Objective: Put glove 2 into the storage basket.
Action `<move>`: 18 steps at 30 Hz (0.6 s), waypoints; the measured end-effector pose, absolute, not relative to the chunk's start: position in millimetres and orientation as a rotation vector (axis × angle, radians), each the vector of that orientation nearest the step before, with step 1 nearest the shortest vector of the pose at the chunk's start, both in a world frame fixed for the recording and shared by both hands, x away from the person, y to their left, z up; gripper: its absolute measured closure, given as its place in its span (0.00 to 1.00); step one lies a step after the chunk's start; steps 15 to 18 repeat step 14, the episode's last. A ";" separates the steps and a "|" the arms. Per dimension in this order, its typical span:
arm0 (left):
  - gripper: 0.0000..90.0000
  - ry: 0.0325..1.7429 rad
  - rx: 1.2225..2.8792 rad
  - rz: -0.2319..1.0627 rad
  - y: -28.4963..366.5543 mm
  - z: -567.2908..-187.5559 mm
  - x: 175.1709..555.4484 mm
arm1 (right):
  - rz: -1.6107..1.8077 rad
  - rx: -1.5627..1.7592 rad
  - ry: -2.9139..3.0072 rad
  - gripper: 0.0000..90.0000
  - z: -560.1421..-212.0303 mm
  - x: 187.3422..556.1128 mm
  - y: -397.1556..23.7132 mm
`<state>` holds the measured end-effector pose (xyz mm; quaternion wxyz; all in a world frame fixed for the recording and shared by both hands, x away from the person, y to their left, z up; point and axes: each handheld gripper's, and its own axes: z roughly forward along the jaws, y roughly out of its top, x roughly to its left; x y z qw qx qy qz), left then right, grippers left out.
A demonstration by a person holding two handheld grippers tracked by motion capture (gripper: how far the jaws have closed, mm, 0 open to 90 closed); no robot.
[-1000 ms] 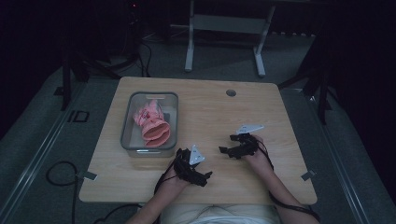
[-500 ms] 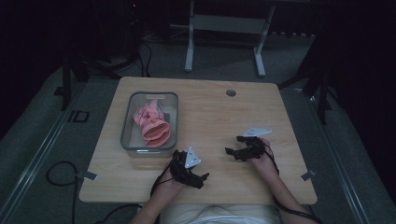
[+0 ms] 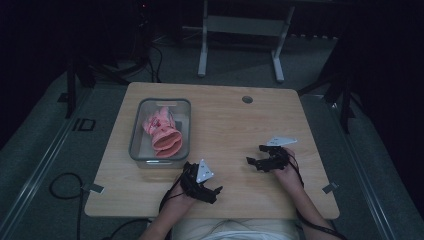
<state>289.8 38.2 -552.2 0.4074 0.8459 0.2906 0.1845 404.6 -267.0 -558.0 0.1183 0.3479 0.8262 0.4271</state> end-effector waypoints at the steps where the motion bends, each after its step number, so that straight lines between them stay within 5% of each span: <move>1: 0.02 0.732 2.134 0.458 38.2 -552.4 289.8 | 1.253 1.025 2.412 0.16 -558.0 405.7 -268.1; 18: 0.02 0.728 2.149 0.458 37.1 -552.8 288.6 | 1.243 1.034 2.393 0.16 -558.7 406.8 -270.2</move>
